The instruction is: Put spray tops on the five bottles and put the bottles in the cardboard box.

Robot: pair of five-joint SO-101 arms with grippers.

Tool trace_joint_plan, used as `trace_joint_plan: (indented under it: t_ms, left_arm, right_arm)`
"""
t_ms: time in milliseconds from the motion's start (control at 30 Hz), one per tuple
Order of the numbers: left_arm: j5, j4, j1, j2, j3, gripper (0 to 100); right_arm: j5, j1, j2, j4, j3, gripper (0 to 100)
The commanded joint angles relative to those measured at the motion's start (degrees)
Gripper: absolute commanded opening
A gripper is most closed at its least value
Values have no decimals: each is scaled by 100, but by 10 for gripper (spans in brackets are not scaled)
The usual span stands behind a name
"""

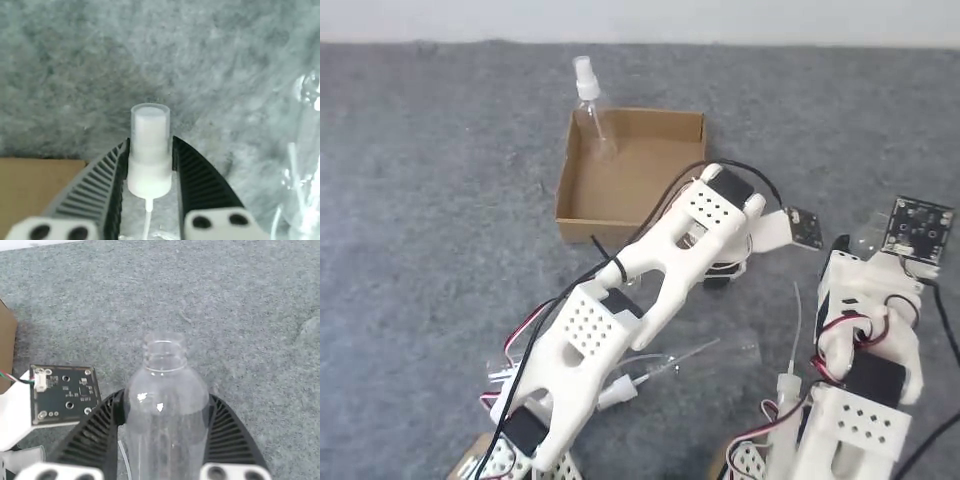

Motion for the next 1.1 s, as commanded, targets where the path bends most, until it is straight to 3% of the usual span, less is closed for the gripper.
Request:
trace_joint_plan:
  t_ms: [0, 400, 800, 1067]
  left_arm:
    - [387, 229, -62, -290, -233, 13]
    - [826, 220, -149, -2338, 1121, 13]
    - [1793, 220, -501, -3745, 1235, 13]
    - [2233, 220, -1029, -4703, 1244, 13]
  right_arm:
    - [18, -4, -136, -101, -316, 90]
    - [18, 4, -127, -110, -316, 90]
    - [18, -22, -92, -224, -308, 90]
    - [431, -866, -127, -233, -352, 89]
